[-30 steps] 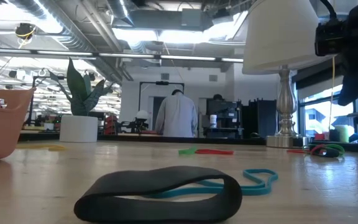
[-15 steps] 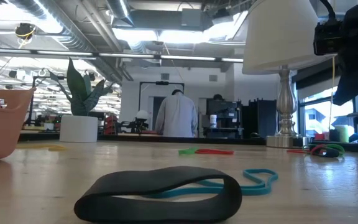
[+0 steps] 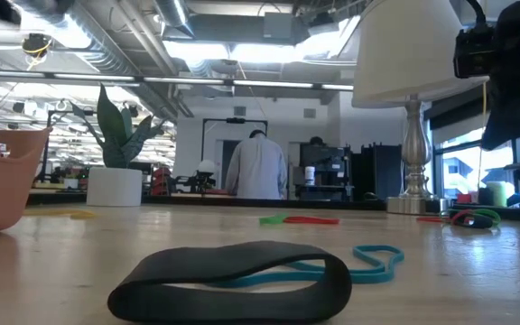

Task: Pick and place rubber bands into bin
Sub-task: Put the blue rubber band into the orange bin, then put the black rubber band into the orange bin

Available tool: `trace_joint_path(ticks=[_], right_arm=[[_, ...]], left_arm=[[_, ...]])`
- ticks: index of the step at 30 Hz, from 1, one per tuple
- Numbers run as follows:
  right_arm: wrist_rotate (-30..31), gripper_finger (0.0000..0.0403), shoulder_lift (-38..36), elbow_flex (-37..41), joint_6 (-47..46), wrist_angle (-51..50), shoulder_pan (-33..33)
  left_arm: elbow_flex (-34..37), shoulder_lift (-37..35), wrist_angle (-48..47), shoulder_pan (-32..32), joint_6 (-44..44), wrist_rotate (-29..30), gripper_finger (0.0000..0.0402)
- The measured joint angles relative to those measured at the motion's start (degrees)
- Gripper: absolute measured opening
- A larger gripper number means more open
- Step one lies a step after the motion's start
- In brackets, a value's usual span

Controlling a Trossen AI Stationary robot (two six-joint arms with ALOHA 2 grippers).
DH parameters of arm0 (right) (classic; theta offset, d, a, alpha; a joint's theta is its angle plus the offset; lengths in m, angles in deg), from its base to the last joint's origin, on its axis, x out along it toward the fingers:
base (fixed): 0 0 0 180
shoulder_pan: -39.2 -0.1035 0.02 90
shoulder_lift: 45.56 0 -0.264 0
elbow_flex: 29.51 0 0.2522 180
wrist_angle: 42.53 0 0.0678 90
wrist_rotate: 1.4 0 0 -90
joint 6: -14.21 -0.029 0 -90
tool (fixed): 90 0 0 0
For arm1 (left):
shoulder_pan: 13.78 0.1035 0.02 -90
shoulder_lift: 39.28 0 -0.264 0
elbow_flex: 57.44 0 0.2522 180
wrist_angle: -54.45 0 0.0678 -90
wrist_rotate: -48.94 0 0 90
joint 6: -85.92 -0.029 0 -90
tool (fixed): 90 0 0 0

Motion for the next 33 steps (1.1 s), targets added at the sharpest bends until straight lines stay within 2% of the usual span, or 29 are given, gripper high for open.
trace_joint_path(ticks=[6,12,17,27,33], right_arm=[[0.0,0.0009,0.0,0.0,-0.3,1.0,0.0],[0.0,0.0009,0.0,0.0,-0.3,3.2,0.0],[0.0,0.0009,0.0,0.0,-0.3,3.4,0.0],[0.0,0.0009,0.0,0.0,-0.3,3.5,0.0],[0.0,0.0009,0.0,0.0,-0.2,3.5,0.0]], left_arm=[[9.4,0.0,11.4,1.0,-3.8,-1.6,0.0001],[14.2,-0.1,12.9,3.4,-3.9,-1.1,0.0001],[14.1,-0.1,13.1,5.4,-4.7,-1.8,0.0008],[13.6,-0.1,13.0,6.3,-5.2,-8.8,0.0094],[11.3,-3.0,11.2,6.3,-2.2,-8.3,0.011]])
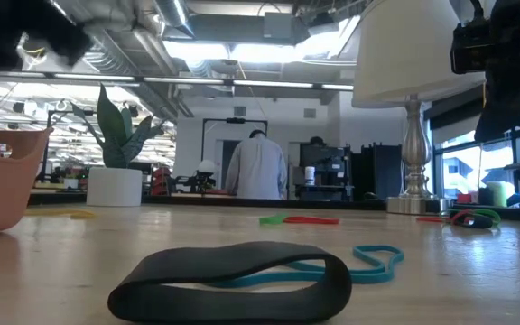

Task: Pick and place rubber bands into bin
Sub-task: Put the black rubber band into the orange bin

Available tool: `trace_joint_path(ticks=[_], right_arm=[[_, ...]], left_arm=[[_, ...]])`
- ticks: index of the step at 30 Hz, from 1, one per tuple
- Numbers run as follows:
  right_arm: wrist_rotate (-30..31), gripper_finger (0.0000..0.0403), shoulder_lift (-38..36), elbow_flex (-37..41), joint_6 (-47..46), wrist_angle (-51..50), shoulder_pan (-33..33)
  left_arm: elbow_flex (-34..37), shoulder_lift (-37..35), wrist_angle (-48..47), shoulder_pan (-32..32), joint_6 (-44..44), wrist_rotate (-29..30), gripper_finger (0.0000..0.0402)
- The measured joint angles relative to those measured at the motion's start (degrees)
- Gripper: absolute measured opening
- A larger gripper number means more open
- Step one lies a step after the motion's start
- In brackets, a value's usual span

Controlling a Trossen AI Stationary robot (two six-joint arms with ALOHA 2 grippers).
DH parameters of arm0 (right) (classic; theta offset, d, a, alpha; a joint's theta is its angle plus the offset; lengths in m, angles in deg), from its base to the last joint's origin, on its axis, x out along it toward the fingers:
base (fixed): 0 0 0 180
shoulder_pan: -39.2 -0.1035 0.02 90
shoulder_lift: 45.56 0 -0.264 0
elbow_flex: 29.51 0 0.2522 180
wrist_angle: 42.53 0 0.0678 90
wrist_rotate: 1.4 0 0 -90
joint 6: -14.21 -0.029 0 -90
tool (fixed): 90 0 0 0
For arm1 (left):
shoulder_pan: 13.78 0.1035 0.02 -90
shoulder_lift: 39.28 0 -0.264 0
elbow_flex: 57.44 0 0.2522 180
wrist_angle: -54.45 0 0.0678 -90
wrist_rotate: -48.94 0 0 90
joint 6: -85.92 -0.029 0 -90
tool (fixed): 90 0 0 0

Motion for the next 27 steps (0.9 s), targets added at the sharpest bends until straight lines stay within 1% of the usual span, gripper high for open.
trace_joint_path(ticks=[3,7,9,12,14,16,18,19,20,24,27], right_arm=[[0.0,0.0009,0.0,0.0,0.1,-0.1,0.0],[0.0,0.0009,0.0,0.0,0.3,-0.2,0.0],[0.4,0.0009,0.0,0.0,1.3,-0.2,0.0],[4.9,0.0009,0.0,0.0,1.8,-0.2,0.0],[8.7,0.0009,0.0,0.0,1.0,0.0,0.0],[11.8,0.0009,0.0,0.0,0.0,0.6,0.4],[13.1,0.0009,0.0,0.0,-0.1,2.0,1.1],[13.1,0.0008,0.0,0.0,-0.1,2.8,1.5],[13.1,0.0006,0.0,0.0,-0.1,3.5,2.0],[13.0,0.0003,0.0,0.0,-0.1,5.6,3.5],[12.4,0.0002,0.4,-1.3,-2.1,4.3,4.8]], left_arm=[[-3.7,-2.4,-3.2,0.0,1.4,3.4,0.0102],[-8.6,-5.9,-4.8,0.6,0.2,11.2,0.008],[-10.5,-7.4,-4.7,1.6,-2.7,15.3,0.0061],[-12.5,-8.8,-4.3,4.3,-7.4,21.2,0.002],[-12.6,-9.5,-1.5,6.4,-12.3,25.5,0.0007],[-12.6,-9.7,4.6,8.3,-20.7,29.1,0.0003],[-12.2,-9.7,11.9,10.5,-29.7,30.7,0.0001],[-11.6,-9.8,15.9,11.8,-33.5,30.3,0.0001],[-10.8,-9.7,19.4,13.4,-37.0,28.6,0.0002],[-5.5,-9.4,33.0,20.9,-49.8,17.0,0.0001],[-0.6,-9.4,41.6,26.3,-56.3,8.8,0.0001]])
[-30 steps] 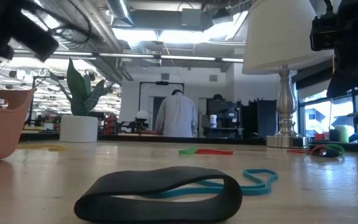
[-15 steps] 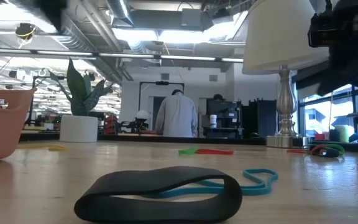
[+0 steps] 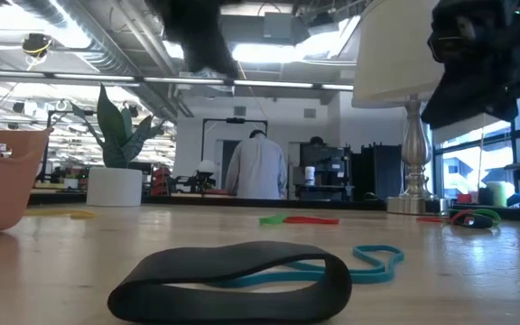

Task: Pick and place rubber bands into bin
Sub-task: Put the black rubber band into the orange bin

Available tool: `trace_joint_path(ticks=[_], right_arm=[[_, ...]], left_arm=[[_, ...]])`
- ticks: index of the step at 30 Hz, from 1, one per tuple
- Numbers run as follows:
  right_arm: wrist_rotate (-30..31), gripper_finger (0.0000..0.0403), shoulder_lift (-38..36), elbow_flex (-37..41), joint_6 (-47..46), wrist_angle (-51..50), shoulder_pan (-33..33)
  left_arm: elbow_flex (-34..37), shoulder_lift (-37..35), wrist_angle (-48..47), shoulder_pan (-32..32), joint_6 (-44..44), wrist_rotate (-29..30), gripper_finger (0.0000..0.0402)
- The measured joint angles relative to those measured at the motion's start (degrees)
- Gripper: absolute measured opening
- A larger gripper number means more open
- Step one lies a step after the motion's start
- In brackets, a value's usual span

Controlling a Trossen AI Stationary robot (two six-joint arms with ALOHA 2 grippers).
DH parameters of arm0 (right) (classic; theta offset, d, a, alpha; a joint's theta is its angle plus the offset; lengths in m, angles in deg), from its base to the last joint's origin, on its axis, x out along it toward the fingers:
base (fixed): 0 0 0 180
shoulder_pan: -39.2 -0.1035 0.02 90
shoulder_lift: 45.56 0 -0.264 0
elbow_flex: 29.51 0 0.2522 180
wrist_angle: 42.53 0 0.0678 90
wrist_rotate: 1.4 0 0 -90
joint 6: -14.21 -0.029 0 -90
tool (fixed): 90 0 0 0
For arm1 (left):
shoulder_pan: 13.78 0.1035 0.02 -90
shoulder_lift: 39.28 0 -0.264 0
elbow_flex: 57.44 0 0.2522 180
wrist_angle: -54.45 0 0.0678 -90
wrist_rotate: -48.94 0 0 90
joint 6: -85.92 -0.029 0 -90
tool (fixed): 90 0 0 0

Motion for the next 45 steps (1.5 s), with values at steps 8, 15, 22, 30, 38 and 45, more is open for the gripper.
trace_joint_path(ticks=[8,15,22,30,38,45], right_arm=[[-8.9,0.0001,8.3,-8.9,-14.7,-17.3,4.2],[-20.0,0.0009,17.2,-11.2,-27.7,-26.1,6.0],[-21.5,0.0059,23.1,-11.2,-31.5,-26.6,6.1],[-20.6,0.014,29.6,-11.2,-31.3,-24.1,8.8],[-20.5,0.0194,34.8,-11.2,-31.0,-21.5,11.9],[-19.2,0.0151,37.2,-11.3,-31.0,-18.8,11.9]], left_arm=[[7.5,0.0,3.7,14.7,-10.5,-9.4,0.0001],[7.6,0.0,8.4,22.5,-15.4,-12.2,0.0001],[7.7,0.0,10.8,24.7,-19.5,-12.3,0.0001],[7.7,0.0,10.7,25.0,-21.1,-12.4,0.0001],[7.7,0.0,10.7,25.0,-21.1,-12.4,0.0001],[7.7,0.0,10.6,24.9,-21.1,-12.4,0.0001]])
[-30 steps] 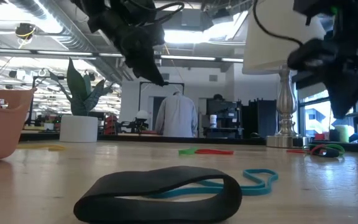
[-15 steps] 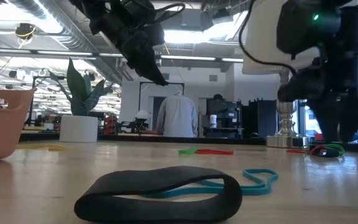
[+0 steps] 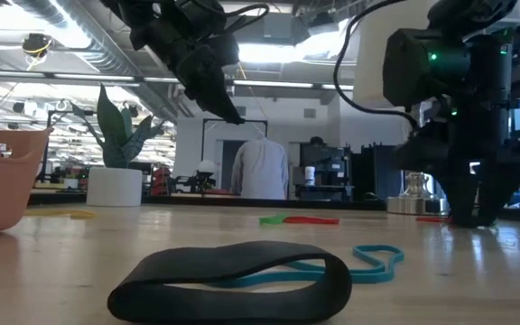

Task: Pick and place rubber bands into bin
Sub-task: Put the black rubber band into the orange bin

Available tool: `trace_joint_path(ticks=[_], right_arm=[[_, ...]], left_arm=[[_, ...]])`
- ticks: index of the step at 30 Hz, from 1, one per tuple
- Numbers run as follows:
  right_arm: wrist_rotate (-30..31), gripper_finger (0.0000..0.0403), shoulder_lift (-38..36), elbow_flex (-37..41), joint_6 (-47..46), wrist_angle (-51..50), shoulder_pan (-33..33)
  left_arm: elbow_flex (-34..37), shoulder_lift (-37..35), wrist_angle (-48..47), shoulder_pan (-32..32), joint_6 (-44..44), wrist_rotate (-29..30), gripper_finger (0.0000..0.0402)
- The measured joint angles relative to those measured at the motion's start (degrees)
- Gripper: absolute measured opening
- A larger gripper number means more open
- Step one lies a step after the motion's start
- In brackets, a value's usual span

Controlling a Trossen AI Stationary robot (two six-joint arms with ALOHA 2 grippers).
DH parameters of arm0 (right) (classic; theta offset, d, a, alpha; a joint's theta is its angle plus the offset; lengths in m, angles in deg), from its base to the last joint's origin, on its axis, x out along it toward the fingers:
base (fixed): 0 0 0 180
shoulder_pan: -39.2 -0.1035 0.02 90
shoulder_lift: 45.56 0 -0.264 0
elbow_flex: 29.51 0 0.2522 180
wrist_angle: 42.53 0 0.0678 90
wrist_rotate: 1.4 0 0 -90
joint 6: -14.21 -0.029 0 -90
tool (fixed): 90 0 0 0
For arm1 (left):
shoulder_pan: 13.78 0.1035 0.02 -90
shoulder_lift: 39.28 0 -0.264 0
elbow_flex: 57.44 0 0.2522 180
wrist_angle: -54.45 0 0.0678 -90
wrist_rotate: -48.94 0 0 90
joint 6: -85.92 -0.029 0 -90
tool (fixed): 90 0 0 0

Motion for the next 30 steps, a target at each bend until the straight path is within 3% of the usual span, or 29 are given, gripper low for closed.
trace_joint_path(ticks=[3,6,11,14,18,20,30], right_arm=[[-1.3,0.0084,-0.9,0.1,0.5,0.3,0.1],[-7.6,0.0017,-3.5,0.3,3.9,-0.6,0.3],[-15.4,0.0023,-9.9,0.3,6.2,-2.1,0.7],[-15.6,0.0011,-13.3,0.2,4.5,-6.6,0.7],[-15.7,0.0008,-18.0,0.1,10.6,-2.5,0.8],[-13.2,0.0008,-19.7,0.1,7.6,-5.8,1.1],[-15.5,0.0005,-21.4,0.3,10.8,-5.4,2.5]], left_arm=[[0.0,0.0,0.0,0.0,0.0,0.0,0.0001],[0.0,0.0,0.0,0.0,0.0,0.0,0.0001],[0.0,0.0,0.0,0.0,0.0,0.0,0.0001],[0.0,0.0,0.0,0.0,0.0,0.0,0.0001],[0.0,0.0,0.2,0.0,0.0,0.0,0.0001],[0.0,0.0,0.2,0.0,0.0,0.0,0.0001],[0.0,0.0,0.3,0.0,0.1,0.0,0.0001]])
